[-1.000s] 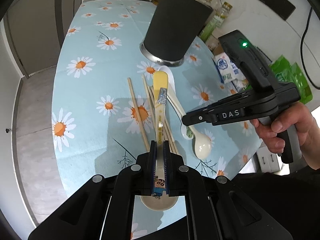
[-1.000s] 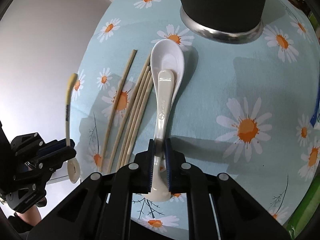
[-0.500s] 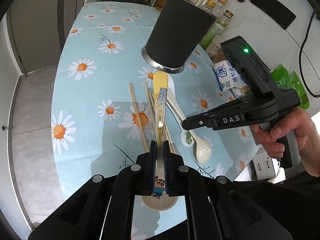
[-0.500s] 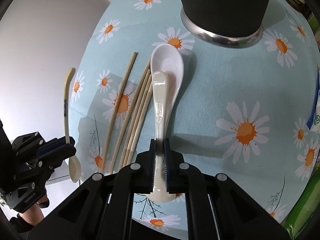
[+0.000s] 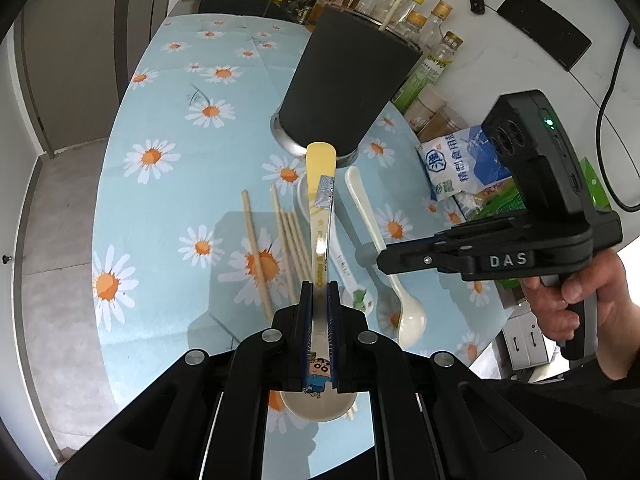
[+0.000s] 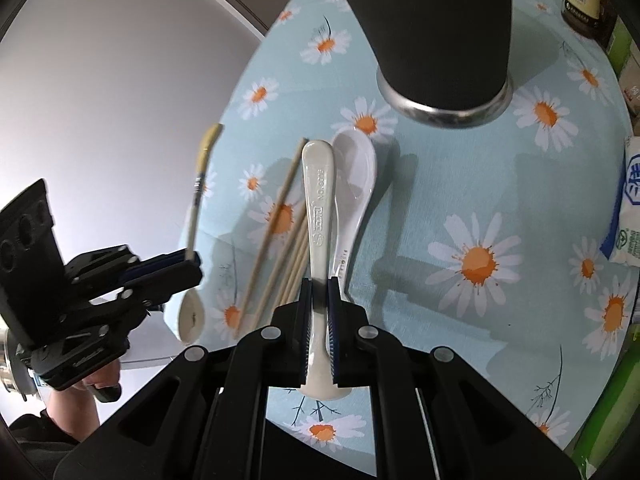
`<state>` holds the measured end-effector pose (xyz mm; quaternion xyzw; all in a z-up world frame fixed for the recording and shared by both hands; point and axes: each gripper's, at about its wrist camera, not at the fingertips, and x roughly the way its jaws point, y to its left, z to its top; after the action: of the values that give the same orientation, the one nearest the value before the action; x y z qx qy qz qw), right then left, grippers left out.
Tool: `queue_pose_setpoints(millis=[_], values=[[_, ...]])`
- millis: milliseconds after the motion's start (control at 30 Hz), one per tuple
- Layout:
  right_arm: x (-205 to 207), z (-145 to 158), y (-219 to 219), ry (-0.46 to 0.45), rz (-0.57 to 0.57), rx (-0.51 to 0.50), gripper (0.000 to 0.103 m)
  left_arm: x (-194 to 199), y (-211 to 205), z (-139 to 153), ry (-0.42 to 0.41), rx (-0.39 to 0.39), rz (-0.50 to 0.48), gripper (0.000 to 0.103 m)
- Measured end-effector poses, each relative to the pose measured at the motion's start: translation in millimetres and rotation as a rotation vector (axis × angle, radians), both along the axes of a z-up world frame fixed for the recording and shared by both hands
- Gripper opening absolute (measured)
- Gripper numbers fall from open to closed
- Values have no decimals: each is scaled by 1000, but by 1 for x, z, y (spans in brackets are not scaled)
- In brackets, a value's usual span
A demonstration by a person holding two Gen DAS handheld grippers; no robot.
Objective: Organize utensils
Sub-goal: 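Carry both spoons up over the black holder with both grippers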
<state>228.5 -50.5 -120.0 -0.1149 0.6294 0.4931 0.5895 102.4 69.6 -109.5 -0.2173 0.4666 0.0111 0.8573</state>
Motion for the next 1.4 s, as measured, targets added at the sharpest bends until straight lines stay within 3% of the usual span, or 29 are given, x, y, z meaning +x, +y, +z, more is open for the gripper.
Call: queue_pose_setpoints(millis=[233, 600, 1400], values=[[3, 29, -19, -29, -18, 116, 9, 10, -3, 12, -47, -8, 11, 6], [17, 89, -32, -138, -51, 347, 9, 24, 1, 52, -210, -6, 40, 6], [102, 163, -25, -289, -259, 556, 9, 91, 41, 124, -476, 7, 49, 6]])
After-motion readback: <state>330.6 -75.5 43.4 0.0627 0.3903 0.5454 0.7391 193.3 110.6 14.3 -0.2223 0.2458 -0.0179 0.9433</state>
